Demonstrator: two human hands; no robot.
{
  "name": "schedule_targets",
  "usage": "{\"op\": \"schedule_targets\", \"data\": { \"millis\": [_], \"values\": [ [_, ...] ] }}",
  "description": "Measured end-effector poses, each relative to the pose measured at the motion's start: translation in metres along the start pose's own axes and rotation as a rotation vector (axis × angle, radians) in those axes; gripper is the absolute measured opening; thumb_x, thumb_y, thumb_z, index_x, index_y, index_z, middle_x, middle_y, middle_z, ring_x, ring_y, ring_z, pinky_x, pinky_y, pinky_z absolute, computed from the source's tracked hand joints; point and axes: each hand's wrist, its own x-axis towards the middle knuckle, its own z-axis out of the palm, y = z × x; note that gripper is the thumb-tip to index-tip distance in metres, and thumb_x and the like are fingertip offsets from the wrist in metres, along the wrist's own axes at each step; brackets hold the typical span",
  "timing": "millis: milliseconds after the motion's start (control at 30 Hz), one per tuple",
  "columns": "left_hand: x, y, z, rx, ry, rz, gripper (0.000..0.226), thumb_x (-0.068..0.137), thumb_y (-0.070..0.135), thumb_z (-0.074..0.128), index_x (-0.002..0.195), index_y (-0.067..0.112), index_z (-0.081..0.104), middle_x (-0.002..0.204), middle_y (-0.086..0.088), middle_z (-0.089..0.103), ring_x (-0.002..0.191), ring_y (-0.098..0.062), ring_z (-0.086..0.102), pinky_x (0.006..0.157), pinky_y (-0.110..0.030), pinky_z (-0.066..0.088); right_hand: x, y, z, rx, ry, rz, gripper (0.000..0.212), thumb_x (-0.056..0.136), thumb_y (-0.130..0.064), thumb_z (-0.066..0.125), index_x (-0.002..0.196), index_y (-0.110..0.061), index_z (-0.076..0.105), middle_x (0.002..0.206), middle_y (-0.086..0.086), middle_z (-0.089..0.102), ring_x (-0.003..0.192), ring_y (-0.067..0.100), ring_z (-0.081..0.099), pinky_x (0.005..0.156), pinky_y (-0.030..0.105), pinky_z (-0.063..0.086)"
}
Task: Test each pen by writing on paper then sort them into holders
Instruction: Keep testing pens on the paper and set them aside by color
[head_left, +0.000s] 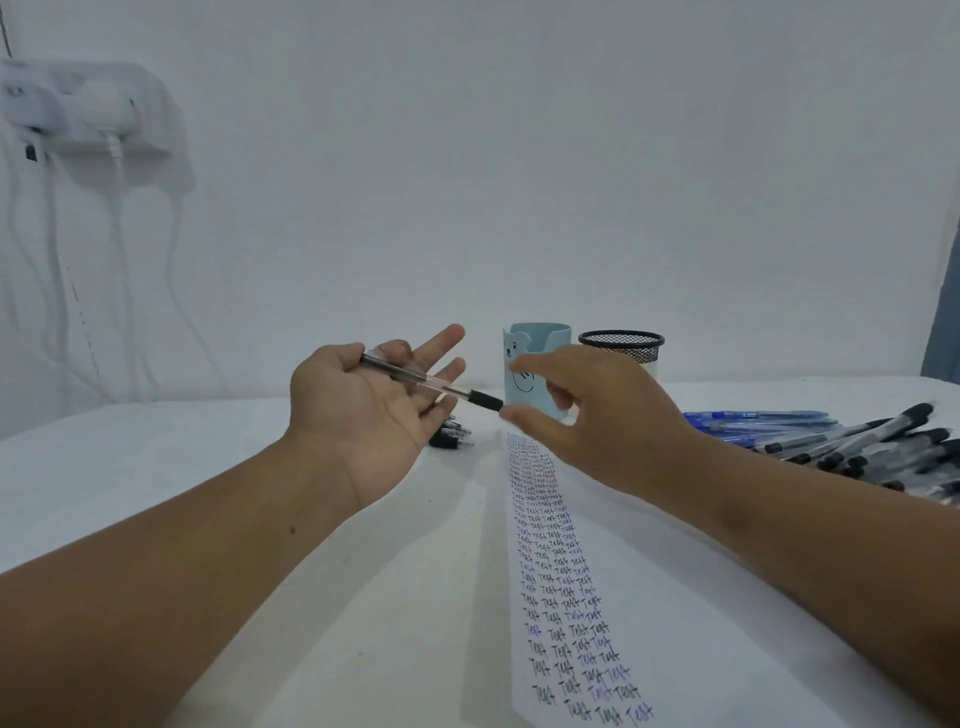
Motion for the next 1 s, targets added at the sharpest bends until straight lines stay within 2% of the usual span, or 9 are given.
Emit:
{"op": "schedule_targets", "data": {
  "millis": [100, 200, 267, 400, 500, 567, 700, 867, 1000],
  "values": [
    [-0.002, -0.004, 0.003, 0.066, -0.042, -0.053, 0.038, 0.100, 0.034, 0.020, 0.076, 0.019, 0.045, 0.122, -0.011, 0.072, 0.131, -0.031, 0.053, 0.119, -0.046, 0.029, -0.001, -0.003, 0.003, -0.088, -0.064, -0.036, 0.033, 0.092, -0.045, 0.067, 0.118, -0.026, 0.072, 0.064, -0.023, 0.034, 0.067, 0.007, 0.041, 0.063, 0.028, 0.036],
    [-0.002, -0.007, 0.005, 0.132, -0.058, -0.070, 0.036, 0.100, 0.034, 0.023, 0.086, 0.017, 0.053, 0.124, -0.008, 0.072, 0.131, -0.031, 0.053, 0.118, -0.042, 0.030, 0.003, -0.007, 0.000, -0.145, -0.128, -0.028, 0.018, 0.096, -0.037, 0.059, 0.097, -0.024, 0.071, 0.071, -0.012, 0.051, 0.072, 0.016, 0.051, 0.066, 0.035, 0.048],
    [0.001, -0.010, 0.004, 0.245, -0.039, -0.058, 0.034, 0.102, 0.037, 0.028, 0.102, 0.017, 0.055, 0.124, -0.009, 0.071, 0.115, -0.028, 0.054, 0.111, -0.040, 0.035, 0.007, -0.003, -0.002, -0.167, -0.161, 0.039, 0.015, 0.094, -0.035, 0.055, 0.089, -0.022, 0.063, 0.077, -0.005, 0.061, 0.076, 0.021, 0.056, 0.067, 0.035, 0.048],
    [0.001, -0.023, -0.003, 0.962, -0.011, 0.032, 0.024, 0.102, 0.046, 0.048, 0.118, 0.032, 0.057, 0.113, 0.005, 0.075, 0.100, -0.013, 0.061, 0.093, -0.029, 0.046, 0.008, 0.016, 0.003, -0.029, -0.092, 0.279, 0.015, 0.086, -0.025, 0.061, 0.075, -0.017, 0.054, 0.068, 0.000, 0.063, 0.066, 0.022, 0.058, 0.061, 0.033, 0.047],
    [0.001, -0.029, -0.020, 1.511, -0.285, 0.075, 0.022, 0.093, 0.045, 0.065, 0.114, 0.045, 0.061, 0.113, 0.024, 0.066, 0.111, 0.006, 0.054, 0.089, -0.021, 0.041, 0.006, 0.024, 0.013, 0.389, -0.086, 0.532, 0.009, 0.082, -0.014, 0.061, 0.074, -0.010, 0.058, 0.064, 0.007, 0.066, 0.049, 0.021, 0.060, 0.046, 0.030, 0.045],
    [0.003, -0.030, -0.023, 1.686, -0.358, 0.070, 0.018, 0.090, 0.046, 0.069, 0.108, 0.046, 0.067, 0.115, 0.028, 0.061, 0.113, 0.012, 0.048, 0.091, -0.019, 0.037, 0.007, 0.025, 0.018, 0.666, -0.118, 0.651, 0.008, 0.083, -0.006, 0.060, 0.075, -0.007, 0.058, 0.066, 0.013, 0.066, 0.045, 0.022, 0.055, 0.043, 0.025, 0.038],
    [0.009, -0.030, -0.024, 1.741, -0.358, 0.076, 0.017, 0.088, 0.044, 0.070, 0.104, 0.047, 0.068, 0.117, 0.029, 0.056, 0.112, 0.015, 0.044, 0.093, -0.015, 0.033, 0.013, 0.026, 0.024, 0.802, -0.177, 0.754, 0.028, 0.085, -0.008, 0.071, 0.065, -0.010, 0.052, 0.061, 0.017, 0.061, 0.041, 0.019, 0.040, 0.042, 0.021, 0.031],
    [0.013, -0.029, -0.030, 1.759, -0.374, 0.072, 0.019, 0.087, 0.052, 0.068, 0.106, 0.052, 0.065, 0.117, 0.031, 0.055, 0.114, 0.012, 0.046, 0.097, -0.019, 0.036, 0.012, 0.030, 0.028, 0.621, -0.217, 0.672, 0.039, 0.082, -0.022, 0.079, 0.058, -0.014, 0.050, 0.054, 0.007, 0.060, 0.048, 0.018, 0.048, 0.049, 0.022, 0.040],
    [0.013, -0.028, -0.031, 1.774, -0.401, 0.084, 0.019, 0.088, 0.054, 0.066, 0.106, 0.054, 0.063, 0.116, 0.033, 0.053, 0.114, 0.014, 0.044, 0.099, -0.021, 0.036, 0.013, 0.032, 0.032, 0.474, -0.220, 0.613, 0.038, 0.081, -0.019, 0.075, 0.054, -0.018, 0.049, 0.043, -0.007, 0.051, 0.045, 0.014, 0.042, 0.048, 0.022, 0.036]
  ]
}}
